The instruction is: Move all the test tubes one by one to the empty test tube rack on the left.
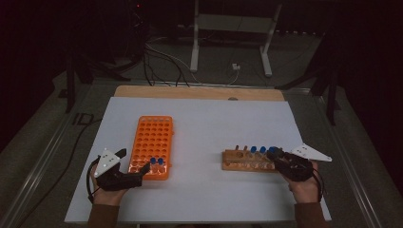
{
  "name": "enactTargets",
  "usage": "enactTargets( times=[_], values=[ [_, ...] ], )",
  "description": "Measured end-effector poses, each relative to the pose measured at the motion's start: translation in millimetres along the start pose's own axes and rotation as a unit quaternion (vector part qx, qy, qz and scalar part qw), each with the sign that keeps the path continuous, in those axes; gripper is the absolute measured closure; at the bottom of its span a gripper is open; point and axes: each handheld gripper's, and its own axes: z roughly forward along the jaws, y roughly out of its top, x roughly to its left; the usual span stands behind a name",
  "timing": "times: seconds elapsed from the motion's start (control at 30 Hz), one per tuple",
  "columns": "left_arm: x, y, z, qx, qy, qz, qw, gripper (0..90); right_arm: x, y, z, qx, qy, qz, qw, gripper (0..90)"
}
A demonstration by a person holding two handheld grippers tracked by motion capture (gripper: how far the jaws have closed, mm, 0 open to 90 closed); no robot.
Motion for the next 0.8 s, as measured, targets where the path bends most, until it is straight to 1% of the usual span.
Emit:
enactTargets(
  times=[0.2,0.3,0.4,0.57,0.8],
  values=[
    [-0.6,0.3,0.0,-0.002,0.0,0.0,1.0,1.4,0.1,-2.1,6.8,0.007,0.001,-0.004,1.0,71.8],
    [-0.4,0.4,-0.5,-0.002,0.001,0.0,1.0,1.4,1.3,-2.2,7.6,0.006,0.001,-0.002,1.0,73.1],
    [-0.2,0.6,-1.1,-0.002,0.003,0.0,1.0,1.4,4.4,-2.5,8.1,0.006,0.0,-0.008,1.0,75.5],
    [-0.2,0.6,-1.4,-0.003,0.003,-0.001,1.0,1.4,7.0,-2.5,8.1,0.006,0.0,-0.011,0.9999,76.5],
    [-0.1,0.9,-1.5,-0.003,0.003,-0.002,1.0,1.5,4.2,1.7,0.6,-0.01,-0.005,-0.009,0.9999,76.6]
  ],
)
